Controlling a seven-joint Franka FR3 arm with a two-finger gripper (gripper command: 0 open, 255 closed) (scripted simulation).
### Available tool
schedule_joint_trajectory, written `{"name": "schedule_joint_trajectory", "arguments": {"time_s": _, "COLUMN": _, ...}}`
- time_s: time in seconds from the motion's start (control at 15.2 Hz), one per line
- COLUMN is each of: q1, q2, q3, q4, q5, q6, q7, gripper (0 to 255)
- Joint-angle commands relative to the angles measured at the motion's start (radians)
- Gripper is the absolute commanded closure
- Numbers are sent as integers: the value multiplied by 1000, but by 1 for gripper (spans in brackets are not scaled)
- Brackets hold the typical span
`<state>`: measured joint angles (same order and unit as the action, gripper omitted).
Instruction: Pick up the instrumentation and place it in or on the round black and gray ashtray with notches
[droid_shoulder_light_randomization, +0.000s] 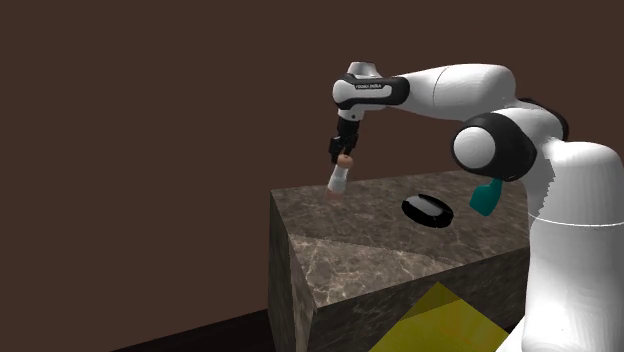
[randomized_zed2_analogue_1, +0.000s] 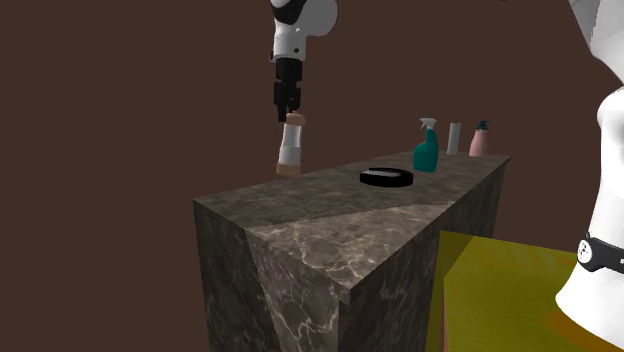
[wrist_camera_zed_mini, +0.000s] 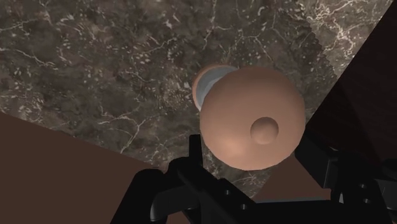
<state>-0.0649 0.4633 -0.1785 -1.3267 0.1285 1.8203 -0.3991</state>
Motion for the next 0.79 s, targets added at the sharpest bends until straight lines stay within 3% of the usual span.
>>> {"name": "schedule_joint_trajectory", "arguments": {"time_s": 0.0, "q1": -2, "q2": 2, "q3": -1, "q4": 29, "q5": 0, "q6": -28, "q7": 1, "gripper": 255}}
{"name": "schedule_joint_trajectory", "arguments": {"time_s": 0.4, "q1": -8, "q2": 11, "q3": -1, "q4": 124, "q5": 0, "q6": -113, "q7": 6, "gripper": 255}}
{"name": "schedule_joint_trajectory", "arguments": {"time_s": 0.73, "q1": -69, "q2": -66, "q3": -29, "q4": 34, "q5": 2, "q6": -105, "q7": -88, "gripper": 255}}
